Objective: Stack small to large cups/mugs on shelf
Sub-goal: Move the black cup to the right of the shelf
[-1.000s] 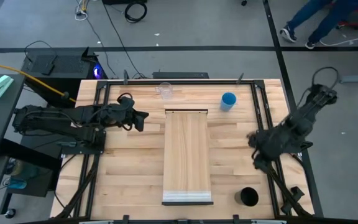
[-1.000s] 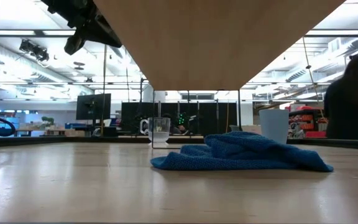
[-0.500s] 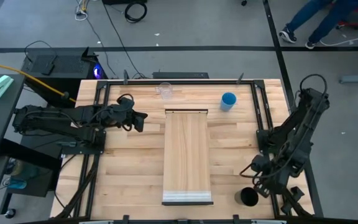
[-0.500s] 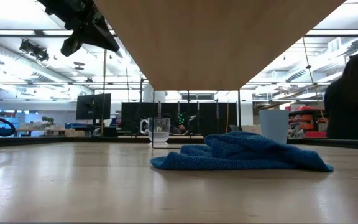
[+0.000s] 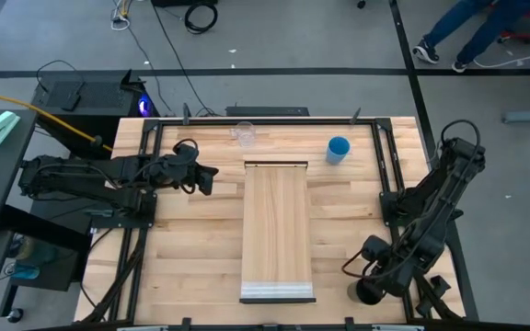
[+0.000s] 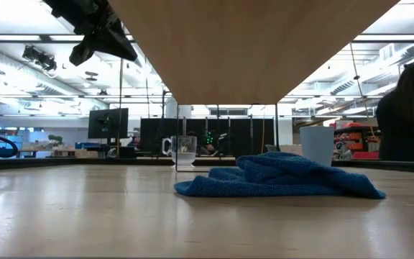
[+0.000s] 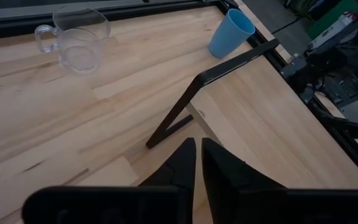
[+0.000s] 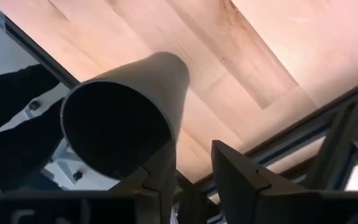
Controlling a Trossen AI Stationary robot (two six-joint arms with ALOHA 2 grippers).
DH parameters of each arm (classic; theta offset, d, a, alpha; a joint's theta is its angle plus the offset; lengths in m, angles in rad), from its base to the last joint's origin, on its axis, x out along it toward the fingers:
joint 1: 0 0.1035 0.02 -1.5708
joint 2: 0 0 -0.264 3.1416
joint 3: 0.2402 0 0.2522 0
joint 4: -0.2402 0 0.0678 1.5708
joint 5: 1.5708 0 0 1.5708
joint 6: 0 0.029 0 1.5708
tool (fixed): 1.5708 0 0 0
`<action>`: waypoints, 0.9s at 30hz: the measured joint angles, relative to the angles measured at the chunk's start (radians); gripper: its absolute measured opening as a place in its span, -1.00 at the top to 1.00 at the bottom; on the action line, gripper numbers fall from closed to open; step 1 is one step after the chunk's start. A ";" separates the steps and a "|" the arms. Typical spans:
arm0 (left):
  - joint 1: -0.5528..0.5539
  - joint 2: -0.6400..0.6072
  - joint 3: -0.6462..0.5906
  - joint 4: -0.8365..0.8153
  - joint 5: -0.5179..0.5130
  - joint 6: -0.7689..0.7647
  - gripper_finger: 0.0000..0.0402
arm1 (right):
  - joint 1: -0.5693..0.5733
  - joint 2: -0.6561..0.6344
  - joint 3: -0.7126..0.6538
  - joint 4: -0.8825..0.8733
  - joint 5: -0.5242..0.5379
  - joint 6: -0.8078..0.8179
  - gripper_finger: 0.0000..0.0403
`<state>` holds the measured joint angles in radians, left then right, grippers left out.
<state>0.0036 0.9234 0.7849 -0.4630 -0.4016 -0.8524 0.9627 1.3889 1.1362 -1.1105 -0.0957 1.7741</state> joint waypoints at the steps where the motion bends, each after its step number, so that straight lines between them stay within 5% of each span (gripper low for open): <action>1: 0.000 0.000 0.000 -0.004 0.004 0.000 0.83 | 0.000 0.004 0.000 0.006 0.007 0.000 0.45; 27: -0.001 0.000 0.000 -0.007 0.013 -0.001 0.86 | -0.007 0.092 -0.001 0.056 0.017 -0.013 0.46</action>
<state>0.0025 0.9237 0.7849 -0.4698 -0.3885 -0.8536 0.9559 1.4809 1.1355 -1.0550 -0.0788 1.7607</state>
